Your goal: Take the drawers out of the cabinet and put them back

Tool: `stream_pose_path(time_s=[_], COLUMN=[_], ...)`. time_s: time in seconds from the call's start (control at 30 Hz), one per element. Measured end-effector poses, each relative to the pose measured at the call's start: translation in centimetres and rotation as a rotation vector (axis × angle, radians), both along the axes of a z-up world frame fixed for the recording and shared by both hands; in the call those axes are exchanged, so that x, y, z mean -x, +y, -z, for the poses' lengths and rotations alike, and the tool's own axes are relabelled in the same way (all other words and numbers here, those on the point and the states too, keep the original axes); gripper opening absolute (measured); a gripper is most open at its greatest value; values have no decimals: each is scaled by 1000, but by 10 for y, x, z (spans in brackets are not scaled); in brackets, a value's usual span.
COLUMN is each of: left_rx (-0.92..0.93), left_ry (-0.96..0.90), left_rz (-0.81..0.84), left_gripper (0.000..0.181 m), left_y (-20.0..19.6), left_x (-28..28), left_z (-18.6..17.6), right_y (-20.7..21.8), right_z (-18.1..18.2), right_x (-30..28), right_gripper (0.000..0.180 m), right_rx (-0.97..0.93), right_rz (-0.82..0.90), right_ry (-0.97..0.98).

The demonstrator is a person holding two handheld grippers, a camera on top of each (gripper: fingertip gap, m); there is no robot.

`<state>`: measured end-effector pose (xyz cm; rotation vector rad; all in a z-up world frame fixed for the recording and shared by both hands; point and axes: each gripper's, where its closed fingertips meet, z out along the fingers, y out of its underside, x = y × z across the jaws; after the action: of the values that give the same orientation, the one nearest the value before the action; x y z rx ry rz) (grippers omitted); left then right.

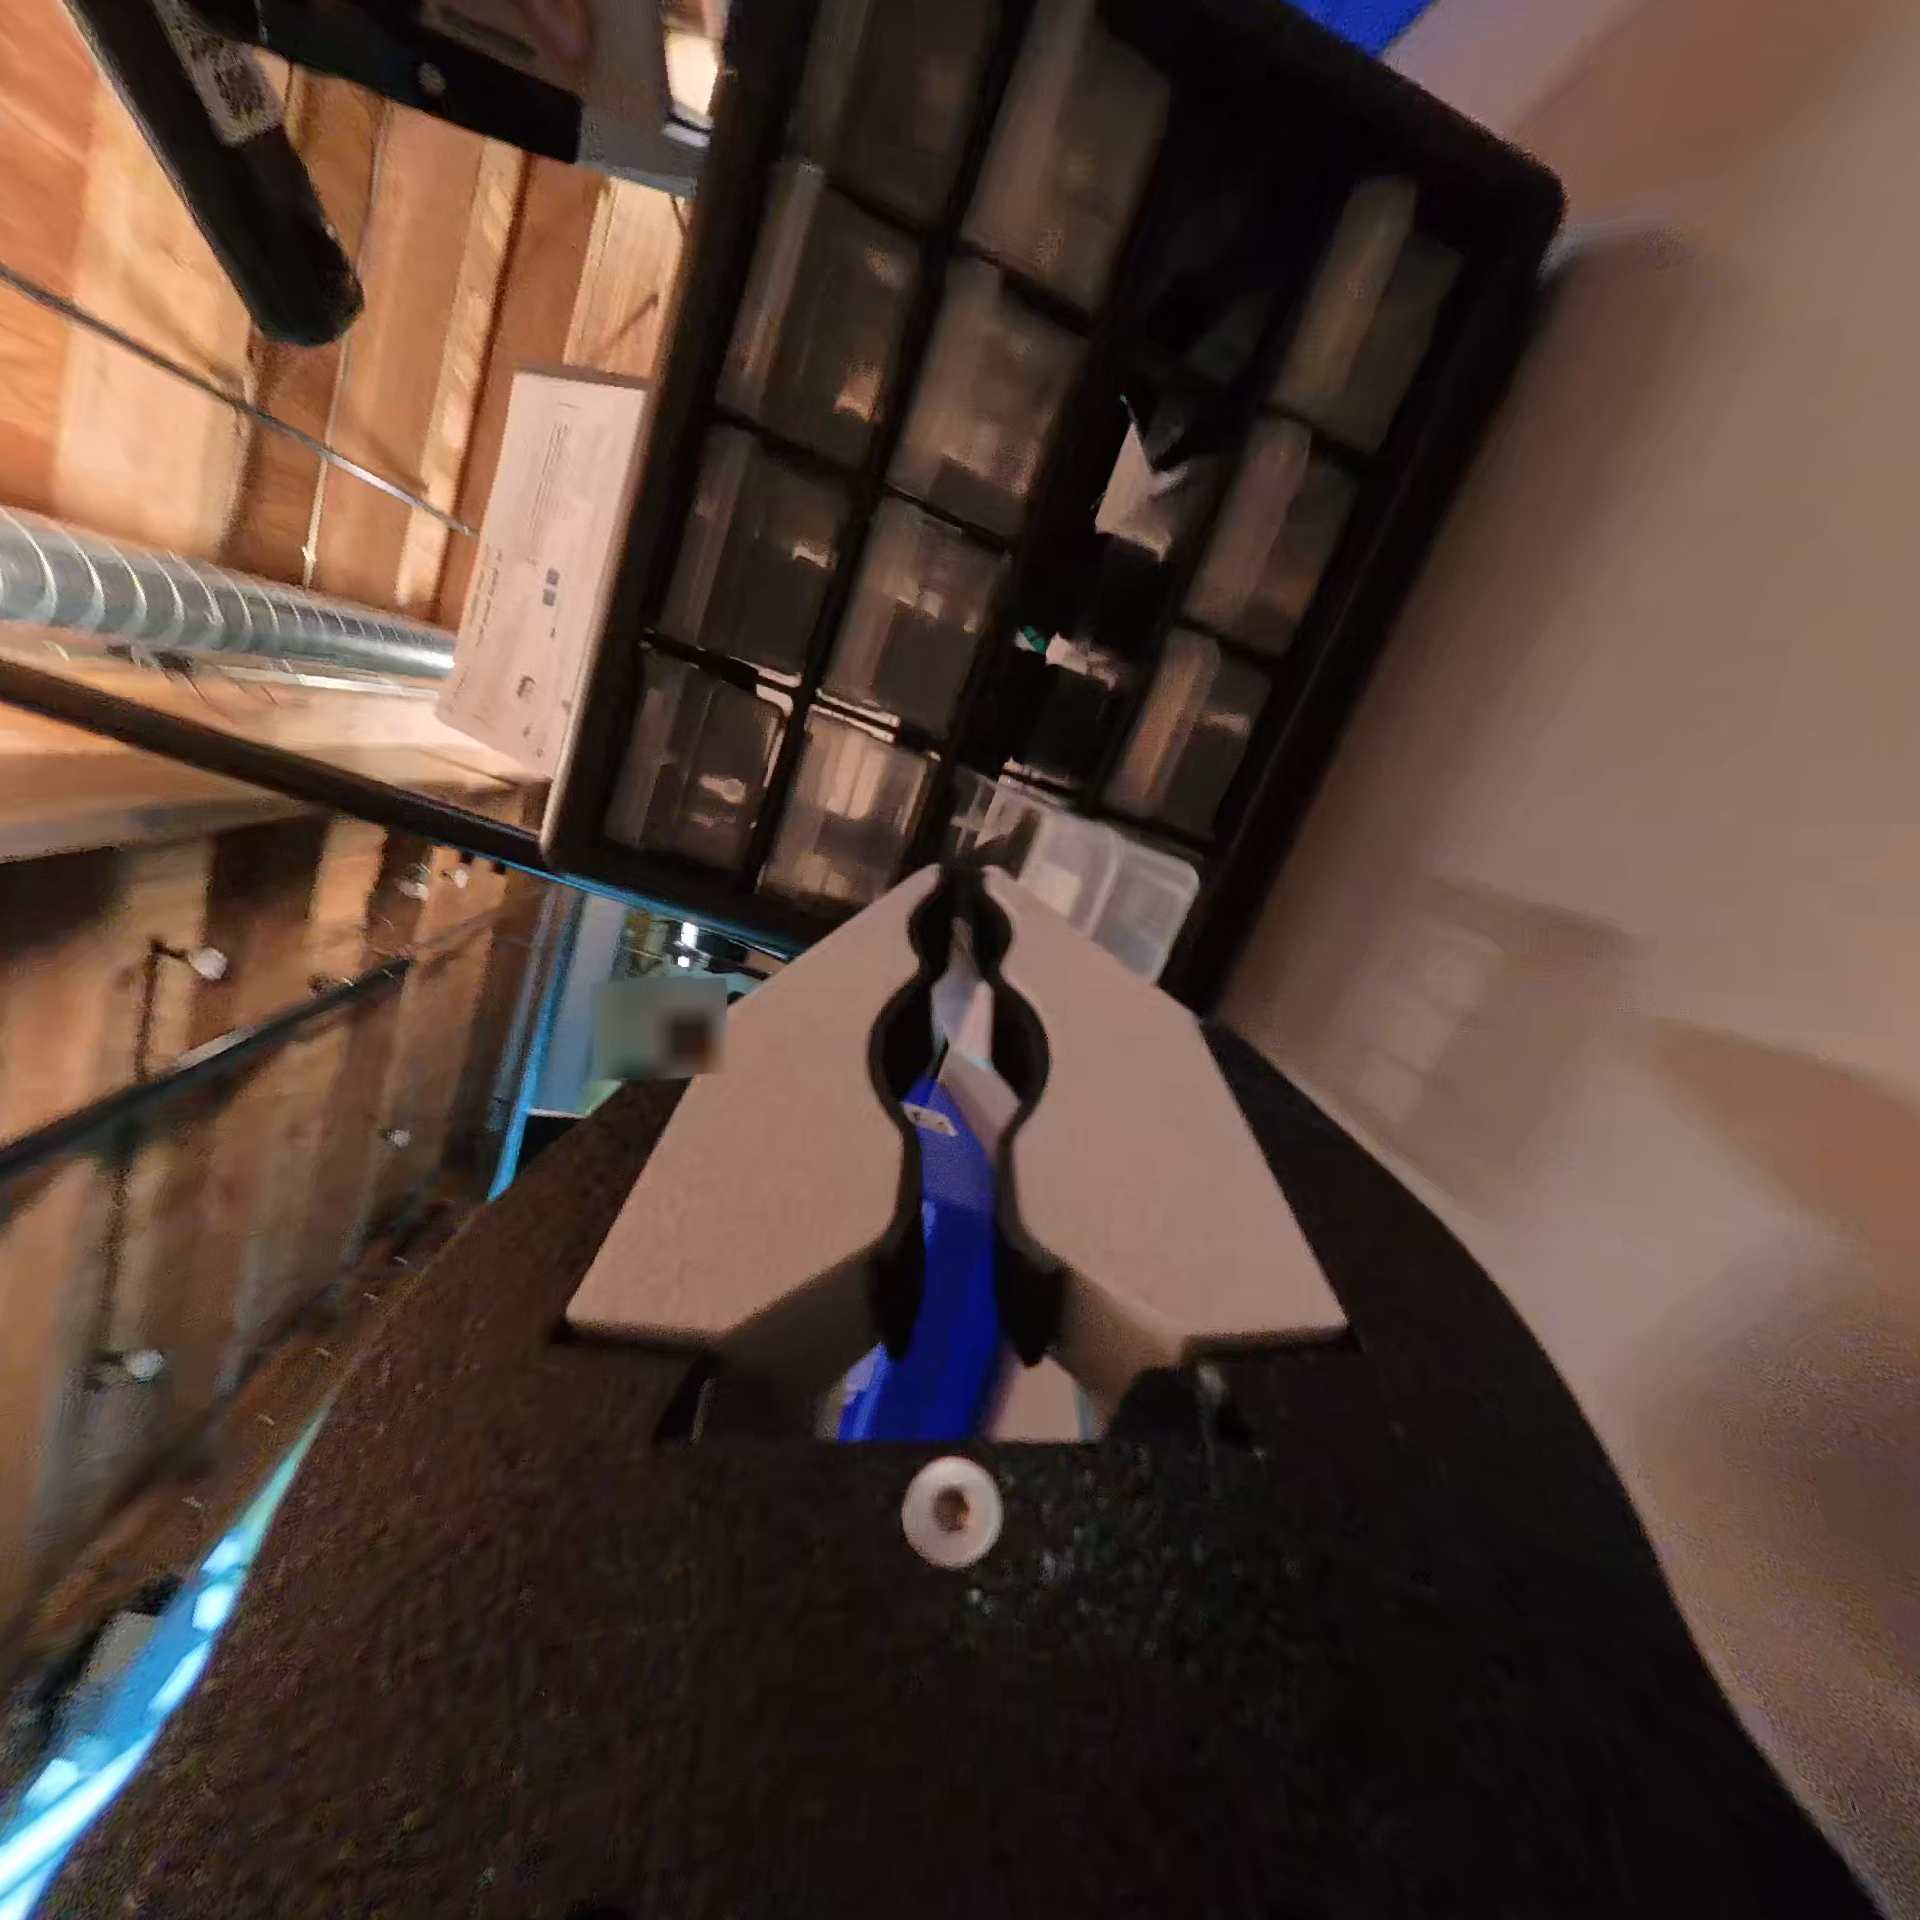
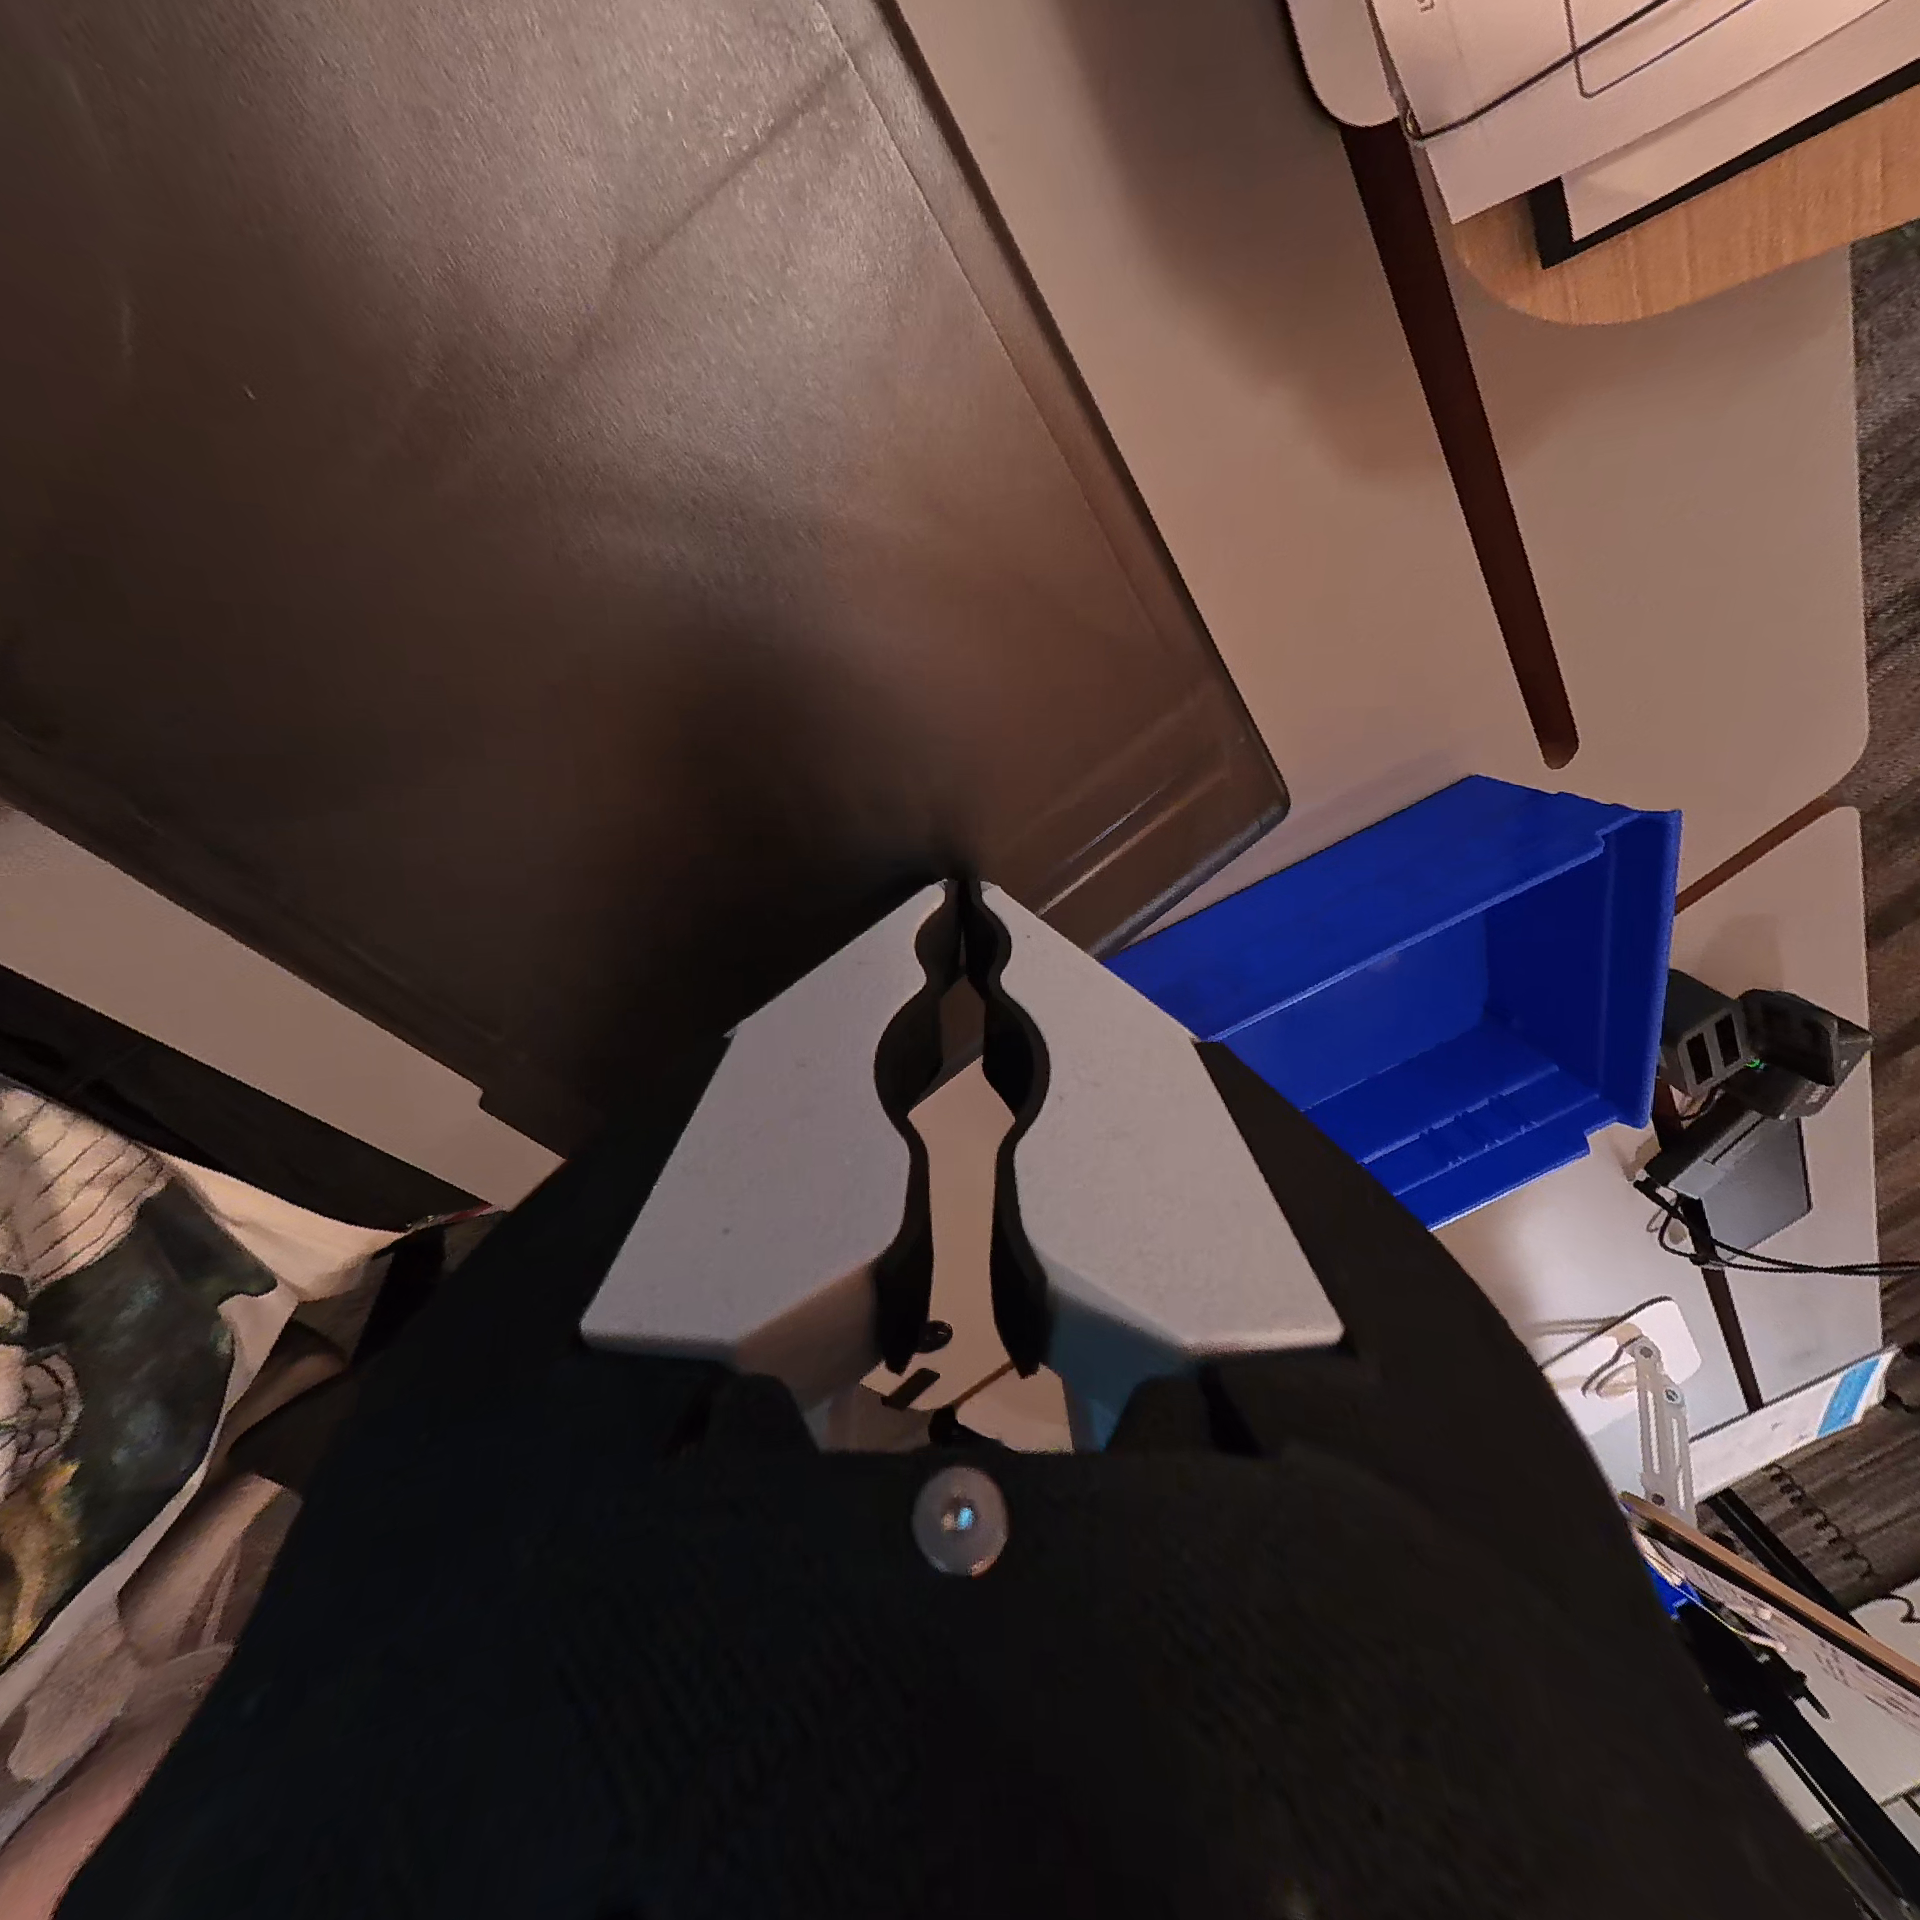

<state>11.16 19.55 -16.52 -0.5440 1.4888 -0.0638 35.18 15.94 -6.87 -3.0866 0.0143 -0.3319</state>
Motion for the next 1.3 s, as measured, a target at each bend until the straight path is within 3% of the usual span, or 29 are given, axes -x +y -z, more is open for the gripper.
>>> stream_pose_path(time_s=[0.23, 0.4, 0.87, 1.3], left_rx=[-312, -387, -377, -279], left_ry=[51, 41, 79, 48], left_rz=[-33, -104, -148, -144], left_gripper=[0, 0, 0, 0], left_y=[2, 19, 50, 56], left_x=[16, -5, -66, -72], left_z=[33, 34, 31, 24], right_y=[0, 0, -1, -1], right_z=[0, 0, 0, 0], right_x=[0, 0, 0, 0], right_gripper=[0, 0, 0, 0], right_rx=[34, 45, 51, 68], right_rz=[5, 7, 12, 16], right_ry=[-26, -25, -3, -13])
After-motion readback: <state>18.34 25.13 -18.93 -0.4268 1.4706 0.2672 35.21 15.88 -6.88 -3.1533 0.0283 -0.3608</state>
